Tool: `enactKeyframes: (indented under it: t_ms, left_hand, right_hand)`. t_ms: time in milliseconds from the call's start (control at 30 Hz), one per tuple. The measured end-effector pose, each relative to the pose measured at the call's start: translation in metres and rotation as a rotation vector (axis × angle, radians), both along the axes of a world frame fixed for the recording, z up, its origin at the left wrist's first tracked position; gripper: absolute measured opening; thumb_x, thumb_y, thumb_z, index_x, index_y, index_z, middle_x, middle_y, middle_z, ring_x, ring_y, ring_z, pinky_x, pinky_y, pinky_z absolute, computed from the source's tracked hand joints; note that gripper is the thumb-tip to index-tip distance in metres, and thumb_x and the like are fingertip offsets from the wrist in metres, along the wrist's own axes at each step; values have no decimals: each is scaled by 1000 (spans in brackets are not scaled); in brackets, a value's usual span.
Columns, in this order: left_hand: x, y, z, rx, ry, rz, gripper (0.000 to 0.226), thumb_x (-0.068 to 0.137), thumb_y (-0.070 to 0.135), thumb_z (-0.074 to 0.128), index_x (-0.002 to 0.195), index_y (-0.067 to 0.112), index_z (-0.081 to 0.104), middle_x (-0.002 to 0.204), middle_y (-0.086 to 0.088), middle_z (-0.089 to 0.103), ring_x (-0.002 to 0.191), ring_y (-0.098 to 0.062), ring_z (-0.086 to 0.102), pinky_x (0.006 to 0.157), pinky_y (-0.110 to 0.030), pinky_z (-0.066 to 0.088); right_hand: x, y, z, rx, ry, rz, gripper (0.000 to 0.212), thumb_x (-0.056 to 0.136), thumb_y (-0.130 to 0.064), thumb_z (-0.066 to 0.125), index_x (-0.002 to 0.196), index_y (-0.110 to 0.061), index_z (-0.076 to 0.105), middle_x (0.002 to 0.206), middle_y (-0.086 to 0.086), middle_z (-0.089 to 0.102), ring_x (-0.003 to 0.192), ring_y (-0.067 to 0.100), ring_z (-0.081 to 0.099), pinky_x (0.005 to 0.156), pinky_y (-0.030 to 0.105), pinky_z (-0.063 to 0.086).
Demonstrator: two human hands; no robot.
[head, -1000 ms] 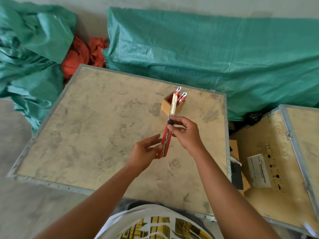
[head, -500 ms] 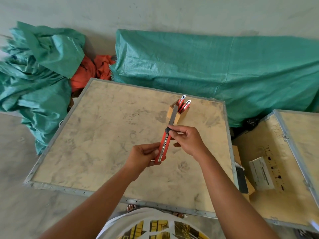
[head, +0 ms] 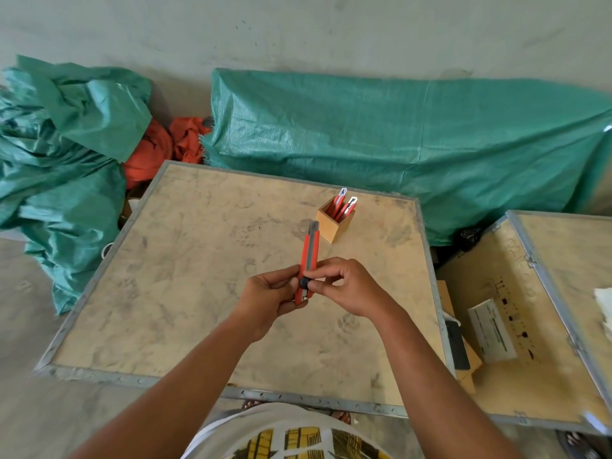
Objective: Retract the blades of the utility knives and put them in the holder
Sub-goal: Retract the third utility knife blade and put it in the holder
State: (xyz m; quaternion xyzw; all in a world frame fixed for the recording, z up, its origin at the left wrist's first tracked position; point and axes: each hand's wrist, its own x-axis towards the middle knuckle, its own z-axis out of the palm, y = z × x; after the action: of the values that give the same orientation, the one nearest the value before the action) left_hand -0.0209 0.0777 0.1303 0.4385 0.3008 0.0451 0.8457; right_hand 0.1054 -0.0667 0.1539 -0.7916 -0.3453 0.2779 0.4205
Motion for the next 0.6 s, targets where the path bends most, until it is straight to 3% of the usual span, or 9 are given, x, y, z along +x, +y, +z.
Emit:
enactKeyframes:
  t_ms: [133,267,367,467,600]
  left_hand:
    - [5,-2,6,-53,-24,-12,27,94,-6,56,114,4,71,103,-18,76,94,-29,75,79,-38,63]
    - [11,-3,7,-41,-21,-10,27,92,-6,58,114,5,71,106,-21,75,96,-33,73,81,-39,63]
    - [16,-5,8,-37,-15,-4,27,92,-6,59,113,5,72,109,-21,75,96,-32,72,80,-38,63]
    - [21,-7,9,-24,-25,-1,27,92,-6,58,114,4,71,106,-18,76,90,-27,75,79,-38,63]
    - [27,-10,9,-18,-13,3,26,92,-5,59,109,8,74,104,-19,76,87,-26,76,81,-40,63]
  right_hand:
    - [5,-4,1,34,6,-32,25,90,-19,78,112,-30,81,114,-6,75,90,24,69,89,36,59]
    - [6,-4,-2,58,-44,-155,17,81,-28,88,95,-26,78,108,-7,73,83,13,66,83,31,58]
    - [9,-6,-4,24,-38,-166,19,82,-35,85,97,-32,73,112,-14,71,83,11,66,82,24,56]
    - [14,-9,-4,70,8,-90,27,88,-24,81,114,-33,77,118,-13,72,84,9,68,84,20,55]
    - [19,-9,-7,105,-49,-120,17,84,-22,85,99,-27,78,111,-7,73,85,11,69,81,24,58]
